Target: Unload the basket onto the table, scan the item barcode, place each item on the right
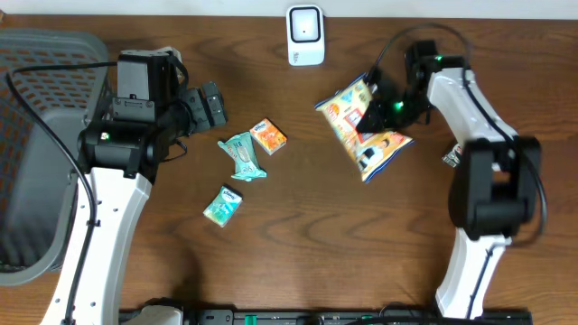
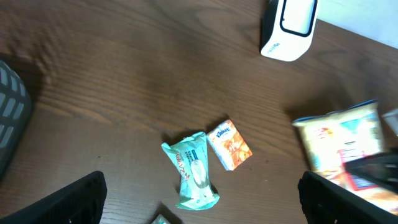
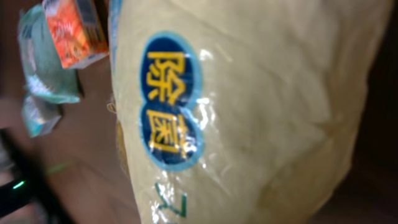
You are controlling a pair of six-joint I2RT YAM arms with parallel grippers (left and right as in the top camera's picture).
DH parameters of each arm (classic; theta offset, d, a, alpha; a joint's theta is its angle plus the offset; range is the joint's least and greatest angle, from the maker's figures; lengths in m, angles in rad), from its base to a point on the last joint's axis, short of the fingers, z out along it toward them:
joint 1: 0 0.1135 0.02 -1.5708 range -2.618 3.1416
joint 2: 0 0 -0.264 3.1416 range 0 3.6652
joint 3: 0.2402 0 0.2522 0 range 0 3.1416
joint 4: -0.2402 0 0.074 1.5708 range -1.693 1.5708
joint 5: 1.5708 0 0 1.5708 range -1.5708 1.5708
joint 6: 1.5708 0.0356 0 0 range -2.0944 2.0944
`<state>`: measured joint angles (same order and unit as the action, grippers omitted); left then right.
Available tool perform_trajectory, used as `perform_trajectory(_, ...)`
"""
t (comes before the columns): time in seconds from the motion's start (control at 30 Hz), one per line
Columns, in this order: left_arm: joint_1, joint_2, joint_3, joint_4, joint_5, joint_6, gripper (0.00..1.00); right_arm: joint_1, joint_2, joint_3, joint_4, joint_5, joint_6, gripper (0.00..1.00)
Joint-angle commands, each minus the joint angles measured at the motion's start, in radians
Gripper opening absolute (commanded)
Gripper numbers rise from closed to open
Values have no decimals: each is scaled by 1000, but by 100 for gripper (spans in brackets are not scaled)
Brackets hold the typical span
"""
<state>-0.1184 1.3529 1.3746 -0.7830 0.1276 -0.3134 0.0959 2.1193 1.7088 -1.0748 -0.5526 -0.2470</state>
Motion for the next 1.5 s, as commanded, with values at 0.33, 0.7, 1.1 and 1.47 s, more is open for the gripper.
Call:
perform_trajectory(0.33,5,-1,4,-2,-10,6,98,446,-36,-21,-52,1337,579,1)
perform_trajectory(0.7,5,-1,4,-2,-9,6,98,554,97,-14,-35,1201,540,68)
perform_trajectory(1.1,5,-1,4,-2,-9,6,98,500,-30,99,-36,539,290,57)
perform_trajectory(1.47,5,-1,4,-2,-9,6,97,334,-151,84,-61,409,479,34)
